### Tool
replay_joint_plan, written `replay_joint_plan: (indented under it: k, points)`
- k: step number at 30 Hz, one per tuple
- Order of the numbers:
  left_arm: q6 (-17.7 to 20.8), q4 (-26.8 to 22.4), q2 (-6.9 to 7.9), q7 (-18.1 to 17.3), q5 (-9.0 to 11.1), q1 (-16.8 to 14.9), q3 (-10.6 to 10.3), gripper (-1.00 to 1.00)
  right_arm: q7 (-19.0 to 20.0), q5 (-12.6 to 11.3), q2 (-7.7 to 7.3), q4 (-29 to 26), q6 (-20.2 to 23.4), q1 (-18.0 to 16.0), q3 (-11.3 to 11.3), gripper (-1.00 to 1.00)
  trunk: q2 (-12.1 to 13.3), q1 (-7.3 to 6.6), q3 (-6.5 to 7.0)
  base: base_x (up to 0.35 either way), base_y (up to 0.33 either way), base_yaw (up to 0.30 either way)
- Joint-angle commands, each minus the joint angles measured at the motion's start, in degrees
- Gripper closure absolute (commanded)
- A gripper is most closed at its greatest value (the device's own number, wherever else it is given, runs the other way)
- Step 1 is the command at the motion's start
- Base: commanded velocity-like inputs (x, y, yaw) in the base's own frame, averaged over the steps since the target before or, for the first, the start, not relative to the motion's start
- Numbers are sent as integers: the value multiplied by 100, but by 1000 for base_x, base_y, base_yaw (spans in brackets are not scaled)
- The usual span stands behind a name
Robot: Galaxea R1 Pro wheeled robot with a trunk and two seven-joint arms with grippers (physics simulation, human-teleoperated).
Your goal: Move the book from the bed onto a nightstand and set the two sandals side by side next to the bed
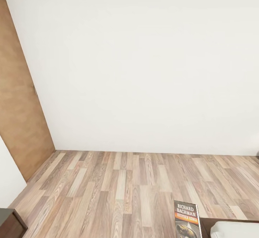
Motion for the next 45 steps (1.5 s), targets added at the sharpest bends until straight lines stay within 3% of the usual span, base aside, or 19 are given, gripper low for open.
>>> replay_joint_plan:
  k: [1,45]
  points:
    - [-35,4,2,2,-15,-5,-11,-100,24,-67,-3,0,9,-6,30,100,-10,6,-12,332,0,0]
    - [-35,4,2,2,-6,-5,-5,-100,31,-58,-1,0,9,-5,39,100,-10,6,-12,332,0,0]
